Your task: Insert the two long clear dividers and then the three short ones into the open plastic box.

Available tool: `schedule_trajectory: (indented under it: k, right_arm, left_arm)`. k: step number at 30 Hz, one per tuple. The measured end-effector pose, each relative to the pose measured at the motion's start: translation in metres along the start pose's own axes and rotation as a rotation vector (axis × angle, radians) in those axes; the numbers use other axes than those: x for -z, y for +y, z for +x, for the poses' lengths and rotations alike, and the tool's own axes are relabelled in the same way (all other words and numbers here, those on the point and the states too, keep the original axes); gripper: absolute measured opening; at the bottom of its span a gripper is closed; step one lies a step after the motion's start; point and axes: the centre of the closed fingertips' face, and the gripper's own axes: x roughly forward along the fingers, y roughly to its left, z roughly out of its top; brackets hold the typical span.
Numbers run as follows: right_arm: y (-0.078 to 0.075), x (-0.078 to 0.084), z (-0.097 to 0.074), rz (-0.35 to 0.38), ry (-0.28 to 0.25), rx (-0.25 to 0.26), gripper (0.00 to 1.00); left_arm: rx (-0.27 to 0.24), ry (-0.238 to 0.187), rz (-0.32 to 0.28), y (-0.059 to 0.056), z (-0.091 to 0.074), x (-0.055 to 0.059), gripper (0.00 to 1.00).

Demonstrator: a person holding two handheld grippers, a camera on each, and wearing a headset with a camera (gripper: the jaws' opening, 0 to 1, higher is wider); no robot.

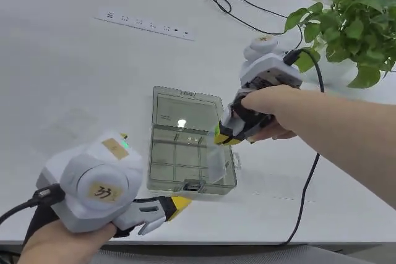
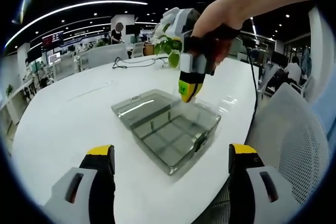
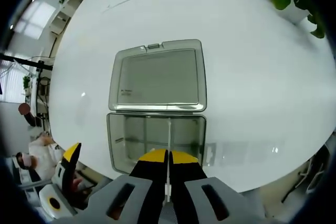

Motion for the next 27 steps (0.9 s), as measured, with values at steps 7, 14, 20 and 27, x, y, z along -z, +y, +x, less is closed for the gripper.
schedule_trajectory:
  k: [7, 14, 20, 27]
  right_arm:
    - [0.0003, 0.0033, -0.0001, -0.006, 0.010, 0.002, 0.02]
    - [0.0009, 0.0039, 0.0009, -0.011, 0.015, 0.008, 0.02]
    - [-0.0002, 0.0055, 0.0004, -0.006, 0.017, 0.015, 0.02]
    - [0.0001, 0.0017, 0.0045, -0.003, 0.019, 0.010, 0.02]
  left_arm:
    - [-0.002, 0.002, -0.009, 0.0003, 0.0002, 0.0011, 0.89]
    - [0.002, 0.007, -0.011, -0.0006, 0.0002, 0.0020, 0.88]
    - [0.004, 0.009, -0.012, -0.0007, 0.0002, 0.0026, 0.88]
    - [0.002, 0.009, -0.018, 0.0005, -0.0005, 0.0035, 0.87]
